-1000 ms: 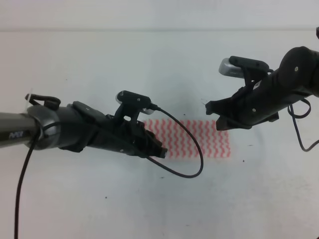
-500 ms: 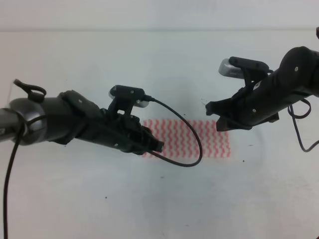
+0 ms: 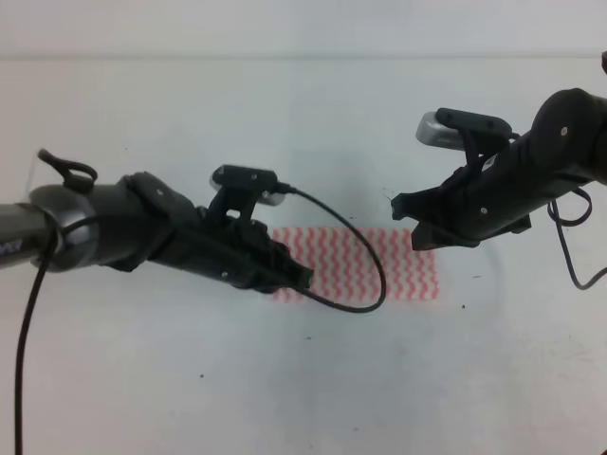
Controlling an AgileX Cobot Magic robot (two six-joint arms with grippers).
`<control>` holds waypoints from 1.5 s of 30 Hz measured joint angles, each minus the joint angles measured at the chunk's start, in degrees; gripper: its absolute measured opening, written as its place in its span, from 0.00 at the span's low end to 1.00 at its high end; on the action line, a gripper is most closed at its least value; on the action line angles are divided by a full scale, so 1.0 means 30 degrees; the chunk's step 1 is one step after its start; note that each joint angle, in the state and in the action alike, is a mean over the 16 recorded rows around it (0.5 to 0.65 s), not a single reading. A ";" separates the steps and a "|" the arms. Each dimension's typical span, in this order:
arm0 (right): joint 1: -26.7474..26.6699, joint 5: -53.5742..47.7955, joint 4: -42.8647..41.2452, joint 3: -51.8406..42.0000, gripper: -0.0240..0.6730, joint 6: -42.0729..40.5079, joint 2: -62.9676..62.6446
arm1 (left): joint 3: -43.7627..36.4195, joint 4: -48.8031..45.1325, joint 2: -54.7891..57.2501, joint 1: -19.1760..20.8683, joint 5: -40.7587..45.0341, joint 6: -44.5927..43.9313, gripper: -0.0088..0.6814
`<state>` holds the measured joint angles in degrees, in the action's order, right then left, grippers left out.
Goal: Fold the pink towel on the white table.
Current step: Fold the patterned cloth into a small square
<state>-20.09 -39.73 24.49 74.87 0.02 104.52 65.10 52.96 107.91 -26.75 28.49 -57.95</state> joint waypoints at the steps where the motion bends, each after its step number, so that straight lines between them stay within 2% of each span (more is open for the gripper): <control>1: 0.0002 0.0005 -0.0007 0.0001 0.01 0.0000 0.0007 | 0.0044 0.0014 -0.0056 0.0026 -0.0165 -0.0074 0.01; 6: 0.0005 0.0062 -0.0062 0.0000 0.01 0.0070 0.0000 | 0.0252 0.0542 -0.0300 0.0265 -0.0856 -0.0869 0.01; 11: 0.0042 0.0099 -0.0354 0.0000 0.04 0.0437 -0.0007 | 0.0304 0.2416 -0.0378 0.0829 -0.1058 -0.2541 0.01; 25: 0.0311 0.0037 -0.1141 -0.0002 0.14 0.1586 -0.0014 | 0.0303 0.8822 0.0566 0.2764 0.3576 -0.7730 0.01; 28: 0.0329 0.0045 -0.1120 -0.0001 0.17 0.1583 -0.0007 | 0.0343 0.9015 0.1078 0.2796 0.4065 -0.8082 0.01; 39: 0.0498 0.0113 -0.1110 -0.0001 0.37 0.1611 0.0125 | 0.0568 0.9070 0.2677 0.2707 0.4709 -0.8342 0.01; 45: 0.0852 0.0110 -0.0980 -0.0001 0.42 0.1820 0.0666 | 0.0623 0.8725 0.2908 0.2706 0.4781 -0.8055 0.01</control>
<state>-17.54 -39.40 21.56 74.87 5.48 106.52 66.97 79.14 116.64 -18.64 42.83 -82.12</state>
